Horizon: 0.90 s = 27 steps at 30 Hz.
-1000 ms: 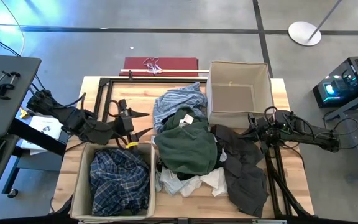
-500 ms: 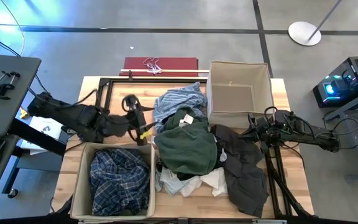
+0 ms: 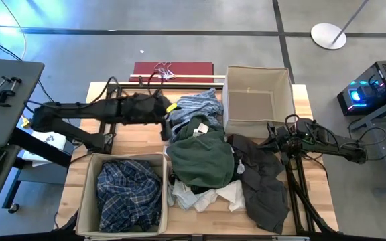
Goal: Sort clothes
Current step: Put the green shirt into the bottom laundry organizer
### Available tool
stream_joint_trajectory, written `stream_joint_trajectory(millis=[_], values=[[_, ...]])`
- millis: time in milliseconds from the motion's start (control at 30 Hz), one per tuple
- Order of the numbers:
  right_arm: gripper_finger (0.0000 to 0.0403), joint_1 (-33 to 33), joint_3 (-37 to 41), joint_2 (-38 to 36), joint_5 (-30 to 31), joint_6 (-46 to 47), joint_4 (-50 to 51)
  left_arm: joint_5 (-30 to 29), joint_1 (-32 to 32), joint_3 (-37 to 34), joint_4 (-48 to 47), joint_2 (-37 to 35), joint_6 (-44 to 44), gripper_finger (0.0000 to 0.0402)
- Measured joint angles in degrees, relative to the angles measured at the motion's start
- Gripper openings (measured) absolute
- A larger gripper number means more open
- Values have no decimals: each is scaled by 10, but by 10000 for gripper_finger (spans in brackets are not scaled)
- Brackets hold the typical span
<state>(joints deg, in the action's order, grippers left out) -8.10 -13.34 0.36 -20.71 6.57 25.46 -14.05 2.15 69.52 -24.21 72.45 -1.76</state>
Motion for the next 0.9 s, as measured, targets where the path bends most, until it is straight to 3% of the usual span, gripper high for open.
stream_joint_trajectory(millis=[367, 467, 633, 767, 900], values=[[0, 0, 0, 0, 0, 0, 0, 24, 64, -1, 29, 120, -107, 227], [0, 0, 0, 0, 0, 0, 0, 63, 64, 0, 31, 149, -113, 227], [0, 0, 0, 0, 0, 0, 0, 190, 29, 10, 32, 176, -32, 227], [0, 0, 0, 0, 0, 0, 0, 195, -20, 11, 57, 195, 72, 227], [0, 0, 0, 0, 0, 0, 0, 196, -41, 11, 103, 238, 65, 227]])
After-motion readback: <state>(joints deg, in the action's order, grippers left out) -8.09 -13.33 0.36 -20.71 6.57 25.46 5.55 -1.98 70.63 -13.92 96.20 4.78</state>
